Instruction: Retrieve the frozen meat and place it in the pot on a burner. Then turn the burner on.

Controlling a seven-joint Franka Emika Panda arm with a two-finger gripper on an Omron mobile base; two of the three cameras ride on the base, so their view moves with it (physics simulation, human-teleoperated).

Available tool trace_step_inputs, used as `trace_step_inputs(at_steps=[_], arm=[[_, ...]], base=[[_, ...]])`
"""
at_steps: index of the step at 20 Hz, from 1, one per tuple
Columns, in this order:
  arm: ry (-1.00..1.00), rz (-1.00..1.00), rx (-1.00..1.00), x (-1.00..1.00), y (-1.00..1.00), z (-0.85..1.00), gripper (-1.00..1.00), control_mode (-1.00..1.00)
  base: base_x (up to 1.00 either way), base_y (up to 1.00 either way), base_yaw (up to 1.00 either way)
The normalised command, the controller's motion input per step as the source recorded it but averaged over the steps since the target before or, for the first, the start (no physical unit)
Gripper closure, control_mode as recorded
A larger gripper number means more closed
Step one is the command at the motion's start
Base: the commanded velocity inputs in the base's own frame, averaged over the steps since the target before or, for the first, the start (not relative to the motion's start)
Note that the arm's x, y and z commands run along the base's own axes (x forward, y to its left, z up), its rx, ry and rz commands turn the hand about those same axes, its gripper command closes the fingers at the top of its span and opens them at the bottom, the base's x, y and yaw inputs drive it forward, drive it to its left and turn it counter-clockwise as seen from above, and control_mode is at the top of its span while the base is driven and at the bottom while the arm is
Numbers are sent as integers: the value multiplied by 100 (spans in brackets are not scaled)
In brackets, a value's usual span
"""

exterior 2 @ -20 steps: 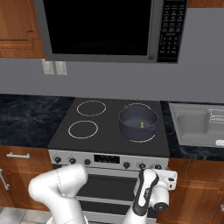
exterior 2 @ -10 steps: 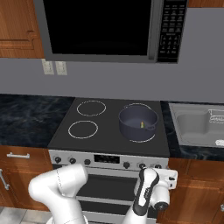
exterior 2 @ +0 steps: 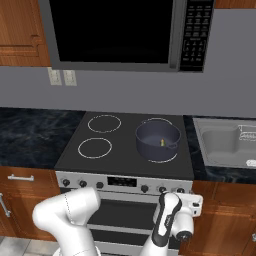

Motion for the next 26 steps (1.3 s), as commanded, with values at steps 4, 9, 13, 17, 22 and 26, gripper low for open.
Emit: trace_step_inputs(at_steps=[4,9,13,17,22,26], arm=[[0,0,2,0,7,-28,-100,-100],[0,0,0,0,3,-10,-100,-100],[0,0,0,1,0,0,-100,-100],[0,0,0,0,0,0,100,-100],[0,0,0,0,0,0,100,-100],[-1,0,0,0,0,0,100,-100]], base=[[0,0,0],[0,0,0],[0,0,0],[0,0,0],[0,0,0],[0,0,0]])
